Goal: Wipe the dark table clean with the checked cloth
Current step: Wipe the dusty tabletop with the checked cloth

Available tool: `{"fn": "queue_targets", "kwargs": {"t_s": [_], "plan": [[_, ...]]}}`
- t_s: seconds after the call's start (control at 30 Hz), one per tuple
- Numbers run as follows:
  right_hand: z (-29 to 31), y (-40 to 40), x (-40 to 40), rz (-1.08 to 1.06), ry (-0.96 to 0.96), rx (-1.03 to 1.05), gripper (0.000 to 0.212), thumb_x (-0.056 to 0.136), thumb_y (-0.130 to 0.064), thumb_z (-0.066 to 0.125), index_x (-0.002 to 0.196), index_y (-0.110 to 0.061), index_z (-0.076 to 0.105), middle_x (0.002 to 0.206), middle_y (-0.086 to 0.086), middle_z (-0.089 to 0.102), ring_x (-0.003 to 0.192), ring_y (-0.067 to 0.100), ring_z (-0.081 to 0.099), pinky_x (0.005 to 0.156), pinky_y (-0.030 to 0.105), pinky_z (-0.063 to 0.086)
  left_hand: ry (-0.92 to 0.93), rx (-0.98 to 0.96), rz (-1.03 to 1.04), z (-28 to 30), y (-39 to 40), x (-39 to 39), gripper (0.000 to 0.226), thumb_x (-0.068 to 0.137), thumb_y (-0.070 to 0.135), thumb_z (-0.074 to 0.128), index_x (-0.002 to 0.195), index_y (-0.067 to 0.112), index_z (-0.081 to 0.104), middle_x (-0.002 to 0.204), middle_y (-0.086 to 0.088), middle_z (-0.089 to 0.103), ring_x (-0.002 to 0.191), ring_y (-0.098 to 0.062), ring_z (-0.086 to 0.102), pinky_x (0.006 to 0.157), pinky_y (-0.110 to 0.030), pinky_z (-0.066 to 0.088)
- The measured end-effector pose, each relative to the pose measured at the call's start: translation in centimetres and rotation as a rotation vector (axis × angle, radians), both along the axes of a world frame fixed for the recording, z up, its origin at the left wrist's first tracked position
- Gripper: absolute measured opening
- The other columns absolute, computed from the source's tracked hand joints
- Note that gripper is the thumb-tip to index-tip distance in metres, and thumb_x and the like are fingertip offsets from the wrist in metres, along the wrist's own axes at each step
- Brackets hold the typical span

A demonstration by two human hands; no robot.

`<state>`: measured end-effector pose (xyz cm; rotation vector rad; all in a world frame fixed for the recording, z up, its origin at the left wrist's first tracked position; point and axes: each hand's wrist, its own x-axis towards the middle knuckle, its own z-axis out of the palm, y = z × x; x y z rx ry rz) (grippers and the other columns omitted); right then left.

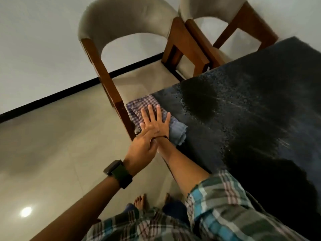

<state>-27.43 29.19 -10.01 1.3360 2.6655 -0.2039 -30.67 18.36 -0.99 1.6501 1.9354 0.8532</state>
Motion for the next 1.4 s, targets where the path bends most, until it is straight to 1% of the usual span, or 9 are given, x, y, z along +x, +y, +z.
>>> {"fn": "queue_targets", "kwargs": {"t_s": [0.07, 0.23, 0.43, 0.6, 0.73, 0.97, 1.13, 1.27, 1.4], "plan": [[0.1, -1.7, 2.8, 0.044, 0.013, -0.047, 0.064, 0.097, -0.048, 0.029, 0.151, -0.028, 0.000, 0.159, 0.001, -0.007, 0.144, 0.031, -0.014, 0.110, 0.062, -0.006, 0.027, -0.011, -0.004, 0.3, 0.3, 0.7, 0.035, 0.088, 0.003, 0.046, 0.122, 0.008, 0.052, 0.130, -0.012, 0.053, 0.116, -0.026, 0.050, 0.096, -0.026, 0.037], [-1.3, -11.9, 16.5, -0.046, 0.070, 0.067, 0.056, 0.090, -0.046, 0.030, 0.142, -0.026, 0.033, 0.151, 0.004, 0.034, 0.143, 0.031, 0.018, 0.105, 0.066, 0.019, -0.027, -0.112, -0.077, -0.8, 1.6, 2.9, 0.035, 0.091, 0.010, 0.042, 0.126, 0.011, 0.048, 0.135, -0.009, 0.048, 0.129, -0.021, 0.039, 0.108, -0.025, 0.026], [-2.2, -16.4, 25.4, -0.054, 0.055, 0.138, 0.057, 0.097, -0.053, 0.010, 0.150, -0.033, 0.005, 0.159, -0.007, -0.002, 0.146, 0.025, 0.000, 0.109, 0.060, 0.008, -0.079, -0.200, -0.167, -2.6, 3.2, 5.5, 0.040, 0.091, 0.008, 0.041, 0.131, 0.013, 0.042, 0.142, -0.007, 0.040, 0.137, -0.016, 0.026, 0.113, -0.029, 0.020], [-1.5, -9.7, 20.9, -0.142, 0.060, 0.095, 0.057, 0.092, -0.047, 0.025, 0.146, -0.027, 0.026, 0.154, 0.003, 0.028, 0.143, 0.031, 0.014, 0.104, 0.065, 0.017, -0.079, -0.209, -0.118, -3.1, 3.9, 5.6, 0.039, 0.092, 0.009, 0.041, 0.130, 0.014, 0.043, 0.141, -0.005, 0.042, 0.136, -0.015, 0.028, 0.109, -0.022, 0.018], [-1.4, -1.9, 17.6, -0.161, 0.042, 0.076, 0.062, 0.088, -0.048, 0.029, 0.146, -0.027, 0.027, 0.153, 0.003, 0.031, 0.141, 0.031, 0.018, 0.105, 0.063, 0.012, -0.126, -0.148, -0.074, -2.3, 4.3, 4.7, 0.038, 0.088, -0.001, 0.041, 0.124, 0.008, 0.050, 0.132, -0.008, 0.051, 0.124, -0.011, 0.038, 0.094, 0.004, 0.015], [-0.8, 9.0, 14.5, -0.217, -0.008, 0.021, 0.059, 0.097, -0.048, 0.026, 0.151, -0.031, 0.007, 0.160, -0.001, 0.000, 0.146, 0.027, -0.007, 0.111, 0.061, -0.001, -0.104, -0.189, -0.072, -2.3, 3.9, 4.6, 0.042, 0.091, 0.003, 0.037, 0.131, 0.015, 0.042, 0.143, -0.004, 0.039, 0.136, -0.015, 0.027, 0.114, -0.030, 0.021], [-0.4, 0.1, 15.4, -0.172, -0.012, -0.045, 0.072, 0.083, -0.055, 0.000, 0.150, -0.029, 0.004, 0.159, -0.002, 0.000, 0.146, 0.029, -0.005, 0.111, 0.061, -0.003, -0.133, -0.063, -0.143, -1.6, 3.8, 4.4, 0.038, 0.088, 0.001, 0.035, 0.122, 0.006, 0.051, 0.128, -0.005, 0.051, 0.121, -0.008, 0.041, 0.098, -0.003, 0.021], [-0.9, -12.4, 19.8, -0.100, 0.040, 0.043, 0.068, 0.086, -0.054, 0.033, 0.148, -0.029, 0.022, 0.158, -0.001, 0.014, 0.143, 0.032, 0.014, 0.110, 0.060, 0.010, -0.138, -0.129, -0.142, -2.5, 4.4, 5.9, 0.038, 0.090, 0.000, 0.036, 0.125, 0.007, 0.049, 0.136, -0.010, 0.046, 0.128, -0.011, 0.035, 0.103, -0.011, 0.019], [-1.7, -17.7, 24.1, -0.048, 0.030, 0.129, 0.064, 0.092, -0.055, 0.026, 0.149, -0.034, 0.007, 0.159, -0.004, -0.001, 0.145, 0.025, 0.002, 0.108, 0.055, 0.005, -0.156, -0.151, -0.184, -3.0, 5.7, 8.2, 0.047, 0.086, -0.011, 0.033, 0.128, 0.006, 0.045, 0.140, -0.012, 0.042, 0.135, -0.018, 0.030, 0.103, -0.012, 0.016]]}}
